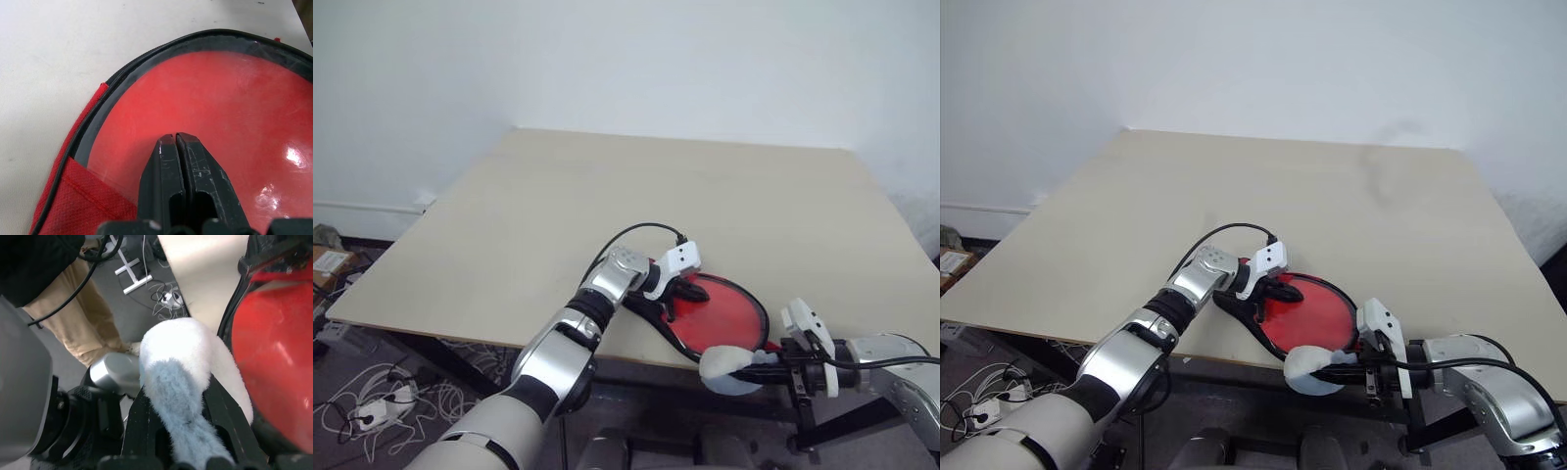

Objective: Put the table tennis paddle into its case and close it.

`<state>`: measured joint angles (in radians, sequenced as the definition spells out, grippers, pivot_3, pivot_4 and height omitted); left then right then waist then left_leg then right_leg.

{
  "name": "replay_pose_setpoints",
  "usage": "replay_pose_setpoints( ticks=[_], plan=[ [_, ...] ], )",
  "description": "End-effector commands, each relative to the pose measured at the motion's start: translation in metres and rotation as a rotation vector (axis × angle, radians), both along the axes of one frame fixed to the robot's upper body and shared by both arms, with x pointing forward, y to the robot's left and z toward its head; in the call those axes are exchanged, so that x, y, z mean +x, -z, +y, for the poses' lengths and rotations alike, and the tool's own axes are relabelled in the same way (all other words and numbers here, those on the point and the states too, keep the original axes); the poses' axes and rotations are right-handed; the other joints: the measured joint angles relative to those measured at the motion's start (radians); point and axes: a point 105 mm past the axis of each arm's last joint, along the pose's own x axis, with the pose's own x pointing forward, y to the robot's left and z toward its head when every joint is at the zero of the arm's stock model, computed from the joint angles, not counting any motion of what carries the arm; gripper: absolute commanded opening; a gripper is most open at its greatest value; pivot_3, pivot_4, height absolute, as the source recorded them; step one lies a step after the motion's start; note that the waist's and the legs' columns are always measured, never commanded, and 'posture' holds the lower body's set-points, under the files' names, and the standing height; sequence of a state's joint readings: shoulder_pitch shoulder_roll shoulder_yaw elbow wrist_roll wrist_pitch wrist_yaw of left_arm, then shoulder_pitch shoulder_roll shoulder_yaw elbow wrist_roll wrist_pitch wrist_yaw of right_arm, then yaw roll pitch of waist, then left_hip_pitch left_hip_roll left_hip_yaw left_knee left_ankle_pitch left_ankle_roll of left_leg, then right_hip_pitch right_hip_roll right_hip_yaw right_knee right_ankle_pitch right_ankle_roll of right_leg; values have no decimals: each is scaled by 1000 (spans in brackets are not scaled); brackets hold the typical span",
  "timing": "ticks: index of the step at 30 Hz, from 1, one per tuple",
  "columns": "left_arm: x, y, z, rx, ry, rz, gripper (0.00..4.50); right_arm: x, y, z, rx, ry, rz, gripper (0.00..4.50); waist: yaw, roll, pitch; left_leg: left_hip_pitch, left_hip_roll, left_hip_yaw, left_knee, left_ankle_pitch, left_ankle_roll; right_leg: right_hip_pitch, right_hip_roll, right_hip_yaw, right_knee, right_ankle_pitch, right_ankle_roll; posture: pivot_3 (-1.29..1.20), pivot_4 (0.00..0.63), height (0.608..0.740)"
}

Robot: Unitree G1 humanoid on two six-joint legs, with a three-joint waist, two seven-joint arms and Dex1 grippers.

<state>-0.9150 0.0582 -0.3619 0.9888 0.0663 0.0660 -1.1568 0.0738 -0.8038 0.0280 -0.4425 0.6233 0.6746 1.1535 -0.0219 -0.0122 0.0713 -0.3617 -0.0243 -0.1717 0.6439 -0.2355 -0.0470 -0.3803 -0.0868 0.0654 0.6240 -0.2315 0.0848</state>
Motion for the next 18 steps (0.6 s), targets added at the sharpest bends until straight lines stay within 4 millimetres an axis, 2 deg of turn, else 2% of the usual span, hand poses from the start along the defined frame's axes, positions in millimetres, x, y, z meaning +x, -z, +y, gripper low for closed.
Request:
replay_pose_setpoints(
  ticks=[1, 18],
  plan=[
    [-2, 14, 8, 76, -5, 23, 0, 2, -8, 13, 46, -34, -21, 246, 0, 0, 0, 0, 0, 0, 0, 0, 0, 0, 0, 0, 0, 0, 0, 0, 0, 740],
    [0, 11, 9, 80, -3, 16, 0, 20, -7, 51, 118, -54, -15, 246, -1, 0, 0, 0, 0, -1, -1, 2, 3, -1, 0, 0, 0, 0, 1, 0, 0, 740]
  ],
)
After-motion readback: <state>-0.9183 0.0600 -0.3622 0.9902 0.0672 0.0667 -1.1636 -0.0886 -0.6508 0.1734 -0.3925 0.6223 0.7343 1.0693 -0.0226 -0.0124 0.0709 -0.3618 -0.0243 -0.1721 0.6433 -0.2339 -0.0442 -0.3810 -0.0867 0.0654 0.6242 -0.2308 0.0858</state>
